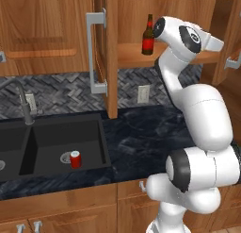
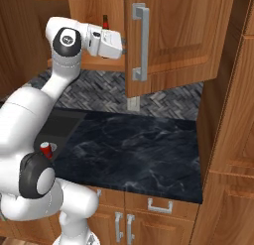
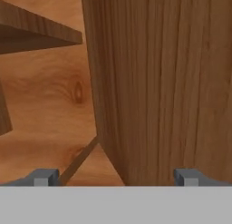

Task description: Open the cabinet directly in front. Then move the beer and the mug to the dining counter with the candle on it.

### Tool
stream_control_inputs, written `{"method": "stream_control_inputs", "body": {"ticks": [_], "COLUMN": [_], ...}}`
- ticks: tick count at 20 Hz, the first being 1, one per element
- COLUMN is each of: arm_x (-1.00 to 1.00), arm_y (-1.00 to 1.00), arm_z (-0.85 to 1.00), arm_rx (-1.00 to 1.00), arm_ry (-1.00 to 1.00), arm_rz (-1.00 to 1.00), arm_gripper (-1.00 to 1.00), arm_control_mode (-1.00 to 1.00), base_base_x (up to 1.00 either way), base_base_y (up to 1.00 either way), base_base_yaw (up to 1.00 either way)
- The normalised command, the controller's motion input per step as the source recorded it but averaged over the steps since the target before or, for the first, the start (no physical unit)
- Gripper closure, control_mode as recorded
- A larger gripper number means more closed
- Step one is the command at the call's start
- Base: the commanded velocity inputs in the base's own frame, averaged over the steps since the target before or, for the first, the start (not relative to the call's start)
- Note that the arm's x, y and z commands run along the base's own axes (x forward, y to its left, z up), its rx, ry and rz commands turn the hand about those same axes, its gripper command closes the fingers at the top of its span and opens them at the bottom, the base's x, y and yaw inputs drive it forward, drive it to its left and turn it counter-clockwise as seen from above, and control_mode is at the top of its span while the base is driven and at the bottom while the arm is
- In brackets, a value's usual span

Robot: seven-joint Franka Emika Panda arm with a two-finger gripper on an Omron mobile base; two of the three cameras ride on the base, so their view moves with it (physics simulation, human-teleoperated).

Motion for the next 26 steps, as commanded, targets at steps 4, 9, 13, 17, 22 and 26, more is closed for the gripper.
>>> {"method": "stream_control_inputs", "body": {"ticks": [4, 9, 13, 17, 22, 26], "arm_x": [0.00, -0.25, -0.54, -0.52, -0.36, -0.09], "arm_y": [-0.42, -0.61, -0.86, -0.99, -1.00, -0.91], "arm_z": [0.00, 0.01, 0.01, 0.00, 0.00, 0.00], "arm_rx": [0.00, 0.00, 0.00, 0.00, 0.00, -0.01], "arm_ry": [-0.07, -0.15, -0.17, -0.13, -0.07, -0.07], "arm_rz": [-0.08, -0.07, -0.13, -0.18, -0.21, -0.20], "arm_gripper": [-1.00, -1.00, -1.00, -1.00, -1.00, -1.00], "arm_control_mode": [-1.00, -1.00, -1.00, -1.00, -1.00, -1.00], "base_base_x": [0.00, 0.00, 0.00, 0.00, 0.00, 0.00], "base_base_y": [0.00, 0.00, 0.00, 0.00, 0.00, 0.00], "base_base_yaw": [0.00, 0.00, 0.00, 0.00, 0.00, 0.00]}}
